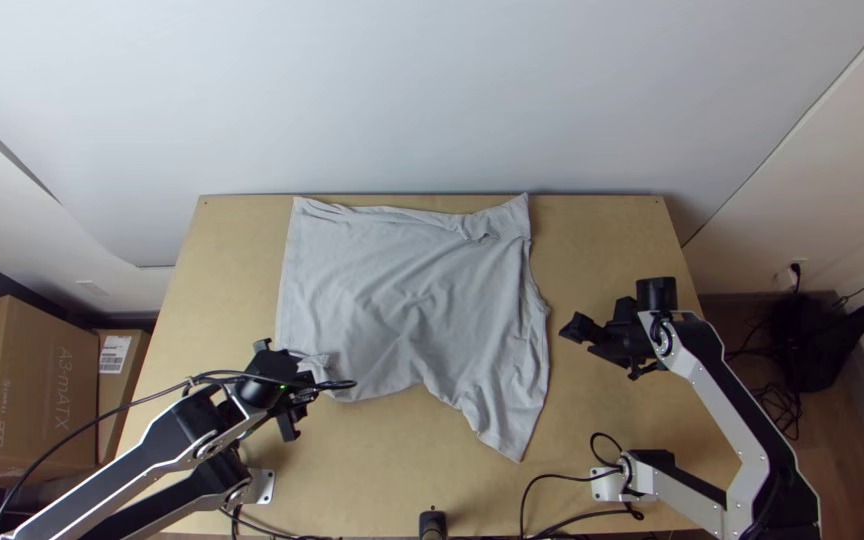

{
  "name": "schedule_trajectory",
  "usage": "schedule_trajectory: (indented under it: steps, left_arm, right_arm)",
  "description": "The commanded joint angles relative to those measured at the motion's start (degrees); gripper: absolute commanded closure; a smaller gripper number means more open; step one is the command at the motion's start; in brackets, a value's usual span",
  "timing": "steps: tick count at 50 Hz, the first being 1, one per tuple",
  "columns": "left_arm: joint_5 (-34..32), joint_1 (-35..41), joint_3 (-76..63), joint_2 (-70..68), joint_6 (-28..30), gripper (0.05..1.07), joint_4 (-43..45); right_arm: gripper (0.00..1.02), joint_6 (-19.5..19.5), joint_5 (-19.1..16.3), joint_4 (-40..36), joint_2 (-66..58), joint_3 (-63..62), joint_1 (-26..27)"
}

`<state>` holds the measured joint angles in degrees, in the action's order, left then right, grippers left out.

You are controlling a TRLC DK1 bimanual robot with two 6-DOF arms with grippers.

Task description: Fold the t-shirt

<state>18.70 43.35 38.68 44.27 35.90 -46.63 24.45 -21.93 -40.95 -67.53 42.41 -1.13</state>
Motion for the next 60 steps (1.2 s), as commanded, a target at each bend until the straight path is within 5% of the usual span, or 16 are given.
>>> schedule_trajectory:
  steps: [1, 8, 14, 60]
  left_arm:
    - [0.7, 0.5, -1.6, 2.9, -1.4, 0.69, 3.7]
    - [0.7, 0.4, -1.8, 5.9, -0.8, 0.67, 5.1]
    - [0.7, 0.4, -1.8, 7.8, -0.1, 0.40, 5.8]
    - [-2.4, -9.3, -4.1, 14.0, 4.2, 0.43, 12.9]
  right_arm:
    - [0.05, 1.6, -0.7, 0.5, 0.6, -1.6, -0.5]
    - [0.05, 1.7, -0.8, 0.6, 0.8, -2.1, -0.5]
    - [0.05, 1.7, -0.9, 0.5, 1.2, -2.3, -0.5]
    - [0.05, 1.8, -0.9, 0.5, 7.1, -5.6, 0.0]
